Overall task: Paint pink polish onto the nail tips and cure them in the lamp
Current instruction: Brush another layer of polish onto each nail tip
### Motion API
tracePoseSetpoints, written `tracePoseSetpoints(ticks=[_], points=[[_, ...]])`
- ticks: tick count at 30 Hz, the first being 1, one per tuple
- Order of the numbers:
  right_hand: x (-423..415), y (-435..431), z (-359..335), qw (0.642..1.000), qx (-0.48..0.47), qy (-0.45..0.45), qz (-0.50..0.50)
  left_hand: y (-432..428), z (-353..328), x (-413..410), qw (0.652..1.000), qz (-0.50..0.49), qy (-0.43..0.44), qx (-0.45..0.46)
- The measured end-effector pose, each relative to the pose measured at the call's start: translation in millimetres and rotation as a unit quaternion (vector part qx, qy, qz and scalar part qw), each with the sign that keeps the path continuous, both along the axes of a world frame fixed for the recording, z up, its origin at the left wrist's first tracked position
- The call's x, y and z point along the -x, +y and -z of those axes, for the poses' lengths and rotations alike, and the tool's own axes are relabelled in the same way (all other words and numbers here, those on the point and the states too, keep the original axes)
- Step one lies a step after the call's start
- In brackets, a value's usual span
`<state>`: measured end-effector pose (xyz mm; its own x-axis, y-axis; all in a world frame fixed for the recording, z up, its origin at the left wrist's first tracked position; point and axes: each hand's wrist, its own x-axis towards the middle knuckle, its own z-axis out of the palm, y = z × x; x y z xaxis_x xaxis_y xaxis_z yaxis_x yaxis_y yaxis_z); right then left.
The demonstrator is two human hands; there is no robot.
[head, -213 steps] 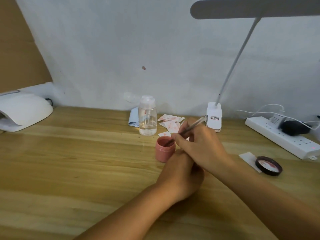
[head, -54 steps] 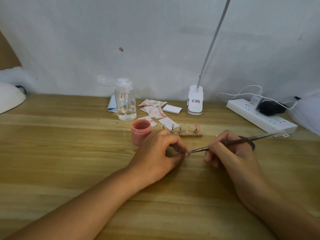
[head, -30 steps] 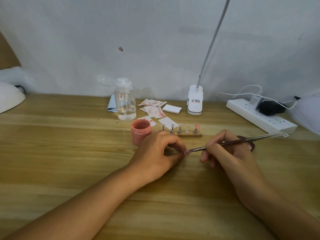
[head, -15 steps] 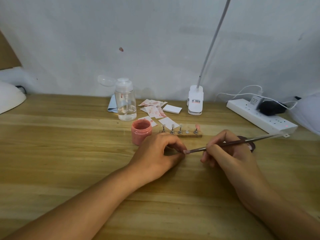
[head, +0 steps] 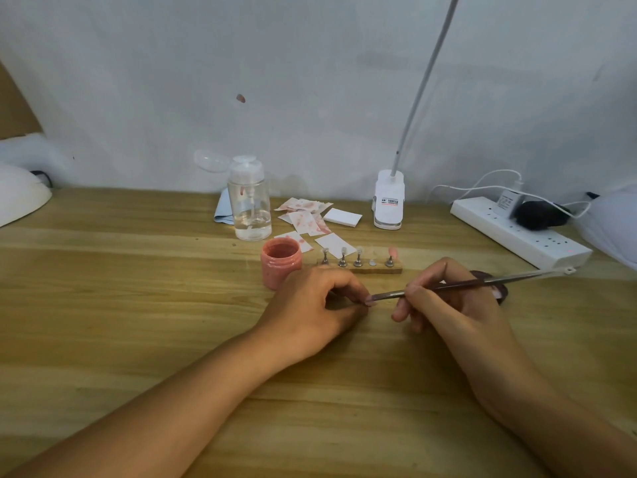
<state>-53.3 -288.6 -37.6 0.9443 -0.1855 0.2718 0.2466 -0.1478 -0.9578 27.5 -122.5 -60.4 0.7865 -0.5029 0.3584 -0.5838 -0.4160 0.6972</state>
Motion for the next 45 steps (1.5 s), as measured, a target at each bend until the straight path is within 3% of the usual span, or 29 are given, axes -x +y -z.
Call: tracePoseSetpoints(ticks=[20, 25, 29, 35, 40, 45], points=[[-3.0, -4.7, 4.5, 0.999, -0.012, -0.013, 0.042, 0.4, -1.1, 1.2, 1.0, 0.006, -0.001, 0.003], [-1.7, -0.6, 2.7, 1.0, 0.004, -0.005, 0.003, 1.0, -1.1, 0.6, 1.0, 0.003, -0.002, -0.002], [-4.3, -4.9, 5.2, 0.998, 0.002, 0.002, 0.067, -0.3, -0.2, 0.3, 1.0, 0.005, 0.003, 0.009], [1.9, 0.0, -2.1, 0.993, 0.01, -0.084, 0.085, 3.3, -0.5, -2.4, 0.999, 0.014, 0.023, 0.021], [-20.5, 21.9, -26.3, 0.999, -0.045, -0.005, 0.013, 3.6, 1.9, -3.6, 1.0, 0.003, 0.013, 0.014], [-56.8, 56.7, -55.8, 0.993, 0.108, -0.03, -0.031, 2.3, 4.1, -3.9, 1.0, -0.007, 0.003, 0.008]])
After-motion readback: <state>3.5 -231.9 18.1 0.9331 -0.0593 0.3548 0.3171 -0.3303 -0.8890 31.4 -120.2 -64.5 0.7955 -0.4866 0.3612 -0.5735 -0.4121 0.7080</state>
